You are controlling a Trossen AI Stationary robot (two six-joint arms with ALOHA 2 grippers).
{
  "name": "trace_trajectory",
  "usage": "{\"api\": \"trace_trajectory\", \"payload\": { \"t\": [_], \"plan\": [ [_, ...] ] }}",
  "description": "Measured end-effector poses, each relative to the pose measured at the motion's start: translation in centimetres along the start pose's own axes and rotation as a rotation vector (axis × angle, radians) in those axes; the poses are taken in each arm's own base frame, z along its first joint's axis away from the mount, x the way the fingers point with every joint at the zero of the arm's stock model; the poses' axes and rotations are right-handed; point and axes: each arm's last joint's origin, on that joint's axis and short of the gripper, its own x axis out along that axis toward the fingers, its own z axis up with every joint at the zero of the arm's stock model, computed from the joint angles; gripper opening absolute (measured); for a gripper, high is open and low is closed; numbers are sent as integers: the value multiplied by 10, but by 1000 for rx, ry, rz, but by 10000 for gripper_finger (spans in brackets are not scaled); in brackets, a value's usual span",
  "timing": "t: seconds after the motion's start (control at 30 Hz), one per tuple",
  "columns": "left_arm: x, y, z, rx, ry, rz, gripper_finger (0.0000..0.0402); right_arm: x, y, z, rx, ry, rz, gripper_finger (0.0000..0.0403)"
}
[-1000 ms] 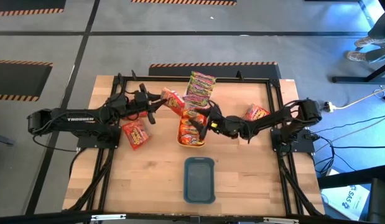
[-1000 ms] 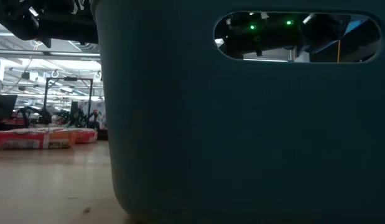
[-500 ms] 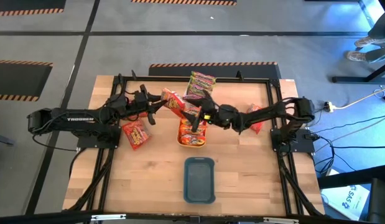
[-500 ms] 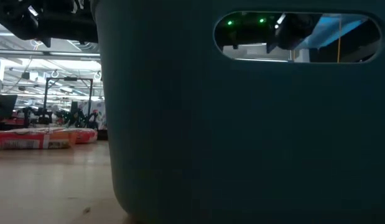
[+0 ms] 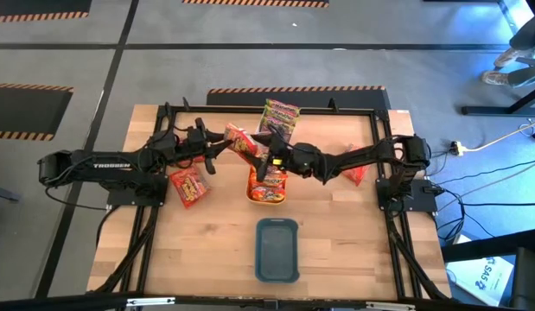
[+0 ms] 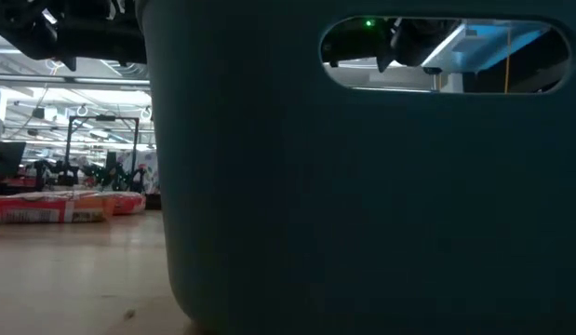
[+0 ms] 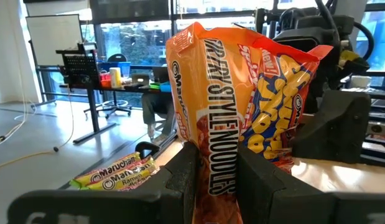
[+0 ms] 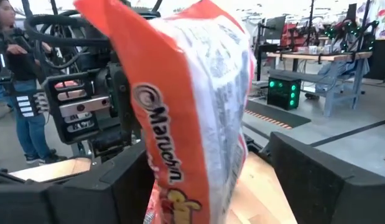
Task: Sort Maruchan noodles
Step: Put the orange noodle pack into the blue bin
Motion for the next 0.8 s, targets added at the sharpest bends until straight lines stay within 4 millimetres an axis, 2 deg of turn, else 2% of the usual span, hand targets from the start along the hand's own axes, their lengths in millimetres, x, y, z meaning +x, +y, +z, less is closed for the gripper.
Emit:
{"api": "trace_trajectory", "payload": {
  "t": [0.17, 0.57, 0.67, 0.8],
  "plan": [
    [0, 0, 0, 0, 1, 0, 82, 1, 0, 0, -5, 16, -3, 258],
    [0, 0, 0, 0, -1, 10, 84, 2, -1, 0, -27, 18, 13, 126],
    [0, 0, 0, 0, -3, 10, 99, 2, -2, 0, -34, 19, 13, 104],
    [0, 0, 0, -2, -3, -5, 138, 2, -1, 0, -38, 20, 17, 90]
  ]
}}
